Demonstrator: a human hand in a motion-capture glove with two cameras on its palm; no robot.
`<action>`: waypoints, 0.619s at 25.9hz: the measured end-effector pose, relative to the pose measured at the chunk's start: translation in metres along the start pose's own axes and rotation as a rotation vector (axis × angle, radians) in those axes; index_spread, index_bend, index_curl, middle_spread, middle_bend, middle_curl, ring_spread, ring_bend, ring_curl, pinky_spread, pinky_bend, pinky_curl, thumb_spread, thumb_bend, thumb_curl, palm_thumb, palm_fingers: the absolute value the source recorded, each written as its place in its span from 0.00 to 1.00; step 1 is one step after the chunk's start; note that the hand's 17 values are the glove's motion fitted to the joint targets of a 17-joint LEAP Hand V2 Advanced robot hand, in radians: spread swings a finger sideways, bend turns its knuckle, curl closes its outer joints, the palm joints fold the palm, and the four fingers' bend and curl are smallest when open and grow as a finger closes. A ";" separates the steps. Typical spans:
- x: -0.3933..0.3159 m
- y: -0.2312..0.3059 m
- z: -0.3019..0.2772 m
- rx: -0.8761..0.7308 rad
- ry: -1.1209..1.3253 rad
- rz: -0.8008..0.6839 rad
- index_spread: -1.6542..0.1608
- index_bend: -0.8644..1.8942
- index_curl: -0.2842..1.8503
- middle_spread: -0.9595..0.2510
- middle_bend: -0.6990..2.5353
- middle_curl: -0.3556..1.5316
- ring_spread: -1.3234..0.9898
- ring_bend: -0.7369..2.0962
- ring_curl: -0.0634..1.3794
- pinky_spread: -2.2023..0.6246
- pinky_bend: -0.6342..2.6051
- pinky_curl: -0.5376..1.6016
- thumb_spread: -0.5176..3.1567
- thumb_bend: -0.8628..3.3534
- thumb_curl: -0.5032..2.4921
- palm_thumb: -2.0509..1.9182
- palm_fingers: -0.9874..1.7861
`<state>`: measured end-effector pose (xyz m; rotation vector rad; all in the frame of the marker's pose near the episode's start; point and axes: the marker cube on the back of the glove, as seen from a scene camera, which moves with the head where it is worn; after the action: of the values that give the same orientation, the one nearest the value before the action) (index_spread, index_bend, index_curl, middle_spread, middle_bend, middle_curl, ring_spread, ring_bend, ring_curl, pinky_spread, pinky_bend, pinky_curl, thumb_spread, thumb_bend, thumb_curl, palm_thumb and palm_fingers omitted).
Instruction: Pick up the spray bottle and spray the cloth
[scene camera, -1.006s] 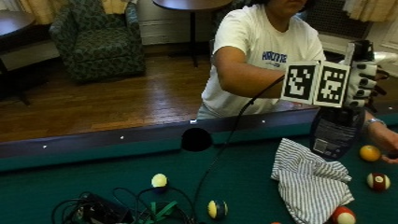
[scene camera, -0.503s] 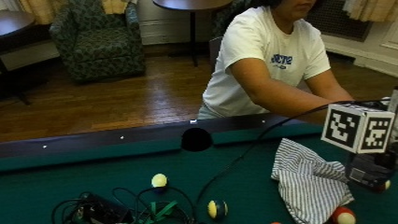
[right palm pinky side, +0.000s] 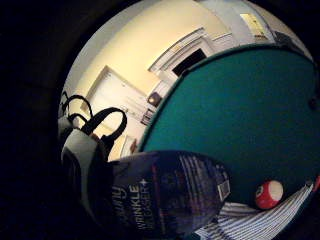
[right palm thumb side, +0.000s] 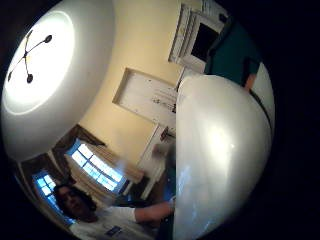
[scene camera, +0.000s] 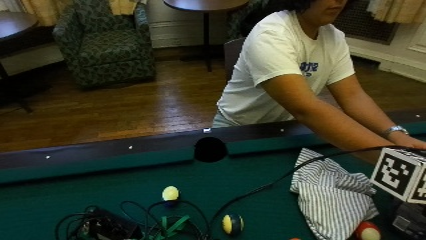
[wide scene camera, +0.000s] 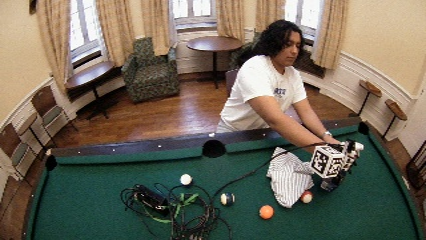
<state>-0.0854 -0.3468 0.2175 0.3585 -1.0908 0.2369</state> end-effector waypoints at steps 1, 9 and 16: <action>0.004 0.001 0.004 -0.005 0.010 0.005 0.76 0.43 0.43 0.62 0.43 0.48 0.47 0.52 0.37 0.66 0.33 0.45 0.26 0.20 0.46 0.75 0.86; 0.023 0.010 0.018 -0.001 0.037 0.036 0.76 0.43 0.43 0.61 0.43 0.48 0.47 0.52 0.37 0.66 0.33 0.45 0.26 0.20 0.46 0.74 0.86; 0.023 0.006 0.015 0.034 0.037 0.030 0.75 0.43 0.43 0.61 0.43 0.48 0.47 0.52 0.37 0.66 0.32 0.44 0.26 0.20 0.46 0.74 0.86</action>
<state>-0.0895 -0.3465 0.2448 0.3670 -1.0572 0.2874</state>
